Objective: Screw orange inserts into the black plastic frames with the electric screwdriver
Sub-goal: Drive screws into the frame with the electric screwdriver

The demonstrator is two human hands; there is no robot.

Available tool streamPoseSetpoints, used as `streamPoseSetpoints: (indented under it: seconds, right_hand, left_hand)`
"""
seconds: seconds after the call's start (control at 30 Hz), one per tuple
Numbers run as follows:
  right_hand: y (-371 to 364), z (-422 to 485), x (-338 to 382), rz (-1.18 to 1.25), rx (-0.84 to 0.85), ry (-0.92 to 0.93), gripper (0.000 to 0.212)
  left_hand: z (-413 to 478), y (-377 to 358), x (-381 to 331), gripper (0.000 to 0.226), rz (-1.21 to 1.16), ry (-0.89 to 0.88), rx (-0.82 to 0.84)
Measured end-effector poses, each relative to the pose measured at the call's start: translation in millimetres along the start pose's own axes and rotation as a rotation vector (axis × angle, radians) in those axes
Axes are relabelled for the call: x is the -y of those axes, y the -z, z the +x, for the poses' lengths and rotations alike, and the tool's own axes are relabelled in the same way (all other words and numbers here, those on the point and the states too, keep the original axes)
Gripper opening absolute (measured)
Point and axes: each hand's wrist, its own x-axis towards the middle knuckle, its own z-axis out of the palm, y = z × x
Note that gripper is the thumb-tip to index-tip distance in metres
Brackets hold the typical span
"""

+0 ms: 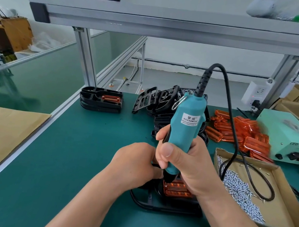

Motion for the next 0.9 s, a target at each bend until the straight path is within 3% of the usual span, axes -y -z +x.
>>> streamPoseSetpoints:
  seconds: [0.5, 0.77, 0.9]
  right_hand:
    - [-6, -7, 3, -0.06, -0.033, 0.076, 0.049]
    - [-10, -9, 5, -0.119, -0.032, 0.076, 0.04]
    - [-12, -2, 19, 0.001, -0.096, 0.164, 0.039]
  left_hand:
    - [-1, -4, -14, 0.018, 0.186, -0.002, 0.023]
    - [-4, -5, -18, 0.023, 0.273, -0.059, -0.018]
    - [-3, -9, -16, 0.019, 0.228, -0.049, -0.059]
